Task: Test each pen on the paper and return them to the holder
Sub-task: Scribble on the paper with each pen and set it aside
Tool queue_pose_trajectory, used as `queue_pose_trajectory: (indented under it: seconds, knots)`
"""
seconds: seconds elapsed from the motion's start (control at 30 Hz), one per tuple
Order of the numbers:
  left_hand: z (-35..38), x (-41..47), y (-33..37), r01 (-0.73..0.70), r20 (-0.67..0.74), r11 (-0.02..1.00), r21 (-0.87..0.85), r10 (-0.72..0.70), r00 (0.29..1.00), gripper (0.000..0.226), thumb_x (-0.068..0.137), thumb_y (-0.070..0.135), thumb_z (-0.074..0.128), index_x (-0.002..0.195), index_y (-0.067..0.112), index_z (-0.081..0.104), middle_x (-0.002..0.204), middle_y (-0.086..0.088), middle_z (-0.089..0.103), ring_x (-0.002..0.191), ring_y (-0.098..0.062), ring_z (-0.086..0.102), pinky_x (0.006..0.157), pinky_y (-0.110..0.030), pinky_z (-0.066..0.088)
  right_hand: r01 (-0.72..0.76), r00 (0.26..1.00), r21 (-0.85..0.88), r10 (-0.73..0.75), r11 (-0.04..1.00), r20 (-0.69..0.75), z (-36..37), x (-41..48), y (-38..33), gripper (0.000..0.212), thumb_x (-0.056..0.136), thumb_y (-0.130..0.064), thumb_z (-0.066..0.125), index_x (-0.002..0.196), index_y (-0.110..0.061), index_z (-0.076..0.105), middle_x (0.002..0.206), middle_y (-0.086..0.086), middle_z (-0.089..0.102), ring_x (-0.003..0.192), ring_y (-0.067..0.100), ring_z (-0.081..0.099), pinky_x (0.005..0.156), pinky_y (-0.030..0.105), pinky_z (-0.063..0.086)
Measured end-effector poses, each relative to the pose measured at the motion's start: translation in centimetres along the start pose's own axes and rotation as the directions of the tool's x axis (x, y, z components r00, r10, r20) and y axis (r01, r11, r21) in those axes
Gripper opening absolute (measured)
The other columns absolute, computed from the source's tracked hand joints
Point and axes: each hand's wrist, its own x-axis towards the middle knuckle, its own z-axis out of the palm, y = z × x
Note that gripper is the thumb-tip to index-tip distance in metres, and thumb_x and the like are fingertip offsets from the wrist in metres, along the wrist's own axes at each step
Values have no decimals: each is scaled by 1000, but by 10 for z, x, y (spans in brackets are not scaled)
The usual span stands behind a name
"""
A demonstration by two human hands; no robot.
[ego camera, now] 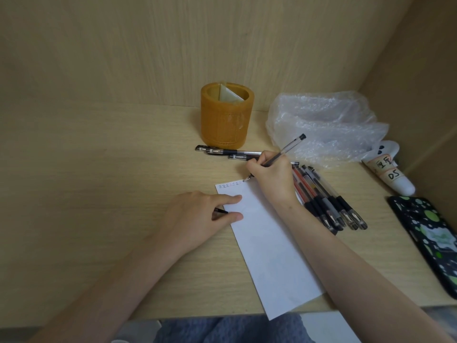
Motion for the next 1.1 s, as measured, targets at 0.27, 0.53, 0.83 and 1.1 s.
queue_pose_trajectory:
  seconds: [0.27,0.53,0.83,1.1]
  knots:
    - [2,1,-2,3,-15,1000,14,-3,1000,40,78,65,49,116,53,54,49,19,43,56,0,42,58,-18,31,3,1000,-5,-3,1000,0,-1,-1,-2,42,79,-2,62,46,-15,40,45,-6,39,42,2,36,46,10,30]
    - [2,1,-2,-6,-12,1000,15,6,1000,41,78,66,48,117,53,53,50,19,42,54,0,42,57,-17,32,1,1000,-15,-1,1000,-23,0,0,0,39,76,0,60,47,-15,39,48,-3,39,45,4,34,46,11,29]
    - [0,1,0,-17,-4,1000,10,17,1000,41,79,64,49,118,52,53,50,20,45,53,8,42,54,-7,28,-152,985,308,169,939,-32,-9,10,-2,45,83,-5,65,48,-18,41,40,-6,39,36,5,33,42,15,29]
    - [0,3,-3,45,20,995,-92,-43,999,46,72,64,58,115,51,53,72,13,65,86,-2,61,79,-25,48,-173,973,398,94,901,210,-30,9,-21,16,87,-23,67,76,-10,66,55,0,55,50,14,50,46,20,38]
